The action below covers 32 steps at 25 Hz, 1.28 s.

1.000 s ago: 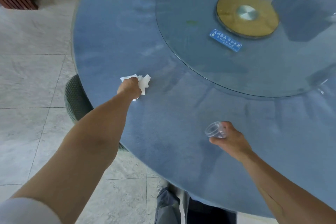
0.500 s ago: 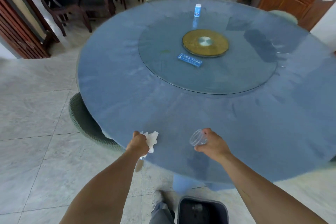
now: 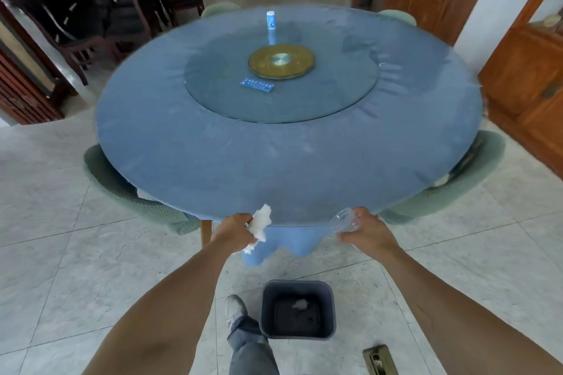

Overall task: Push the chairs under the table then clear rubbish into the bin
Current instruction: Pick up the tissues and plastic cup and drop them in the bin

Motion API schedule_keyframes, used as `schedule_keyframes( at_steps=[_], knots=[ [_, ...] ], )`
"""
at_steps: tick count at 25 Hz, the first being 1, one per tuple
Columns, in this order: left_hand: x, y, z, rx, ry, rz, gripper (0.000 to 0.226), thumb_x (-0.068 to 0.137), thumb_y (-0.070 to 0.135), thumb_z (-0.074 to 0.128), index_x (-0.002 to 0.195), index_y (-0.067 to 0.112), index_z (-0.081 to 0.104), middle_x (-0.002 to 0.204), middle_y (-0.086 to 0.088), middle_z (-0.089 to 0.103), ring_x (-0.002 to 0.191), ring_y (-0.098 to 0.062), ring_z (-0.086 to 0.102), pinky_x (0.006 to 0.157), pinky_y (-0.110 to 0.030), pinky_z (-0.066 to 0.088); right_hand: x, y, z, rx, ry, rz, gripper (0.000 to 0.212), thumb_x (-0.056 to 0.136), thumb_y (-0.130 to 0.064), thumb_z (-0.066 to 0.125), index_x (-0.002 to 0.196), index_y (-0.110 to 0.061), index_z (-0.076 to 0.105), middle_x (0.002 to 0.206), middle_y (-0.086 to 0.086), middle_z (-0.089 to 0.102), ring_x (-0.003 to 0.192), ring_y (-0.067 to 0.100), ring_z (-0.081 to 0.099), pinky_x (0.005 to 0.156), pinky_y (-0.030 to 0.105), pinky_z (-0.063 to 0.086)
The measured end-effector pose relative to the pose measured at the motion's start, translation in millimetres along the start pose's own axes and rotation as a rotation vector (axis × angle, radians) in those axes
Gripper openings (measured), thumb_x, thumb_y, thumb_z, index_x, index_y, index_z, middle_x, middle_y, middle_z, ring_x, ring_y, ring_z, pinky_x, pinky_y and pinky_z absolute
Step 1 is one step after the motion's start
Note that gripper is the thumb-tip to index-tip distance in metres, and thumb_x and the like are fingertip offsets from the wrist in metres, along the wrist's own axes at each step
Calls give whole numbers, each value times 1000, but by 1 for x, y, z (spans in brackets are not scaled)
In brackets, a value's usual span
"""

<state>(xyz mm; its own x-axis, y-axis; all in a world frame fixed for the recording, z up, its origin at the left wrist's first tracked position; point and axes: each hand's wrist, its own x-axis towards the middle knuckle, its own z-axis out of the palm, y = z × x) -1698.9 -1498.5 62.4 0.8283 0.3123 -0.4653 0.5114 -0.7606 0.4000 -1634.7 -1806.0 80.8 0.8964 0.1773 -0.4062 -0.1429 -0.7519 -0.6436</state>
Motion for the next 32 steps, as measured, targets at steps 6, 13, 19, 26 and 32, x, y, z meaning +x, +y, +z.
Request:
schedule_keyframes(
  at_steps=[6, 13, 19, 26, 32],
  knots=[
    [-56, 21, 55, -83, -160, 13, 60, 84, 21, 72, 140, 27, 50, 121, -5, 64, 93, -20, 59, 70, -24, 45, -51, 58, 3, 97, -86, 107, 78, 77, -38, 77, 143, -26, 38, 134, -1, 54, 116, 21, 56, 87, 32, 49],
    [-69, -11, 106, -111, -229, -99, 25, 83, 27, 67, 108, 24, 69, 105, -2, 70, 91, -21, 63, 81, -35, 53, -69, 95, 59, 138, -187, 236, 74, 76, -40, 77, 139, -36, 37, 125, 0, 59, 104, 18, 55, 83, 32, 46],
    [-32, -65, 178, -203, -301, -240, 31, 83, 33, 67, 114, 27, 66, 101, 5, 65, 87, -17, 59, 64, -25, 45, -38, 133, 140, 66, -276, 308, 71, 72, -49, 74, 132, -51, 35, 117, -1, 58, 95, 21, 60, 84, 39, 52],
    [71, -149, 330, -299, -409, -304, 58, 77, 20, 81, 131, 15, 59, 117, -7, 62, 93, -23, 67, 65, -30, 60, 58, 228, 289, -97, -361, 234, 72, 83, -43, 69, 145, -36, 32, 132, 5, 58, 112, 28, 58, 90, 38, 48],
    [178, -195, 447, -117, -443, -214, 58, 79, -5, 64, 134, 14, 56, 113, -9, 59, 99, -29, 66, 81, -41, 61, 158, 318, 392, -280, -361, 120, 76, 84, -35, 70, 147, -37, 28, 140, 3, 52, 118, 28, 56, 96, 41, 48]
  ],
)
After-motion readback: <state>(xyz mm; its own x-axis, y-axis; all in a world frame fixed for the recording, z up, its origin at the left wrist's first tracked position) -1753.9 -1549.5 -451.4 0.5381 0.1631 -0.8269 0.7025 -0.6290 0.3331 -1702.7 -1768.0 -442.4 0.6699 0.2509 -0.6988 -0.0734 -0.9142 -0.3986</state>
